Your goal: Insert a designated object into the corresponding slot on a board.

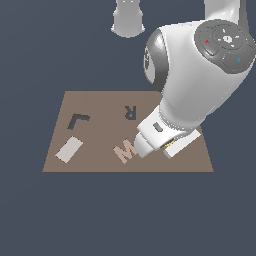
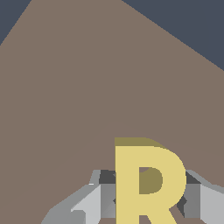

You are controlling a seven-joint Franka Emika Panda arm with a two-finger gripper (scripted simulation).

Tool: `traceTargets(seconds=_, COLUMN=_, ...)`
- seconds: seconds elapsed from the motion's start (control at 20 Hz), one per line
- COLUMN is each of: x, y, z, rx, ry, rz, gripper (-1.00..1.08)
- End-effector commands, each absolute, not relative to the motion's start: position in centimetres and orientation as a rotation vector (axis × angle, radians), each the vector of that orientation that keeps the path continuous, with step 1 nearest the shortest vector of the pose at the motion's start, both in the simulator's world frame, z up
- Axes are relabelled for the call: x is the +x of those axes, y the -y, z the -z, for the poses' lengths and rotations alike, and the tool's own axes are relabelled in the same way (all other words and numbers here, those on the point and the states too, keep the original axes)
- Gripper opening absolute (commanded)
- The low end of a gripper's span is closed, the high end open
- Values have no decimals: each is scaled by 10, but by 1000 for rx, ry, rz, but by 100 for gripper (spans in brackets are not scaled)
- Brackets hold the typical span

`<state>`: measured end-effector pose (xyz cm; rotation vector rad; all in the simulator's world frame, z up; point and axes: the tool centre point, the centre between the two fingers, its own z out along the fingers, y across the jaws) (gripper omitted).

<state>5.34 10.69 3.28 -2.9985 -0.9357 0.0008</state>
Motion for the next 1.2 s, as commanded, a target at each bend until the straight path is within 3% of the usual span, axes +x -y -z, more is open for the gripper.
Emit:
traceTargets(seconds=0.0, x=45, y=-91, z=-34, rx=-3033, ry=816, rz=0, gripper=-100)
traceTargets(seconds=0.55, x=-11, y=-30, z=-38, rx=-3132, ry=235, rz=-1, gripper=-100)
traceTargets(seconds=1.15, x=-48, y=-10, z=-40, rx=-3139, ry=-60, rz=-2, gripper=-100)
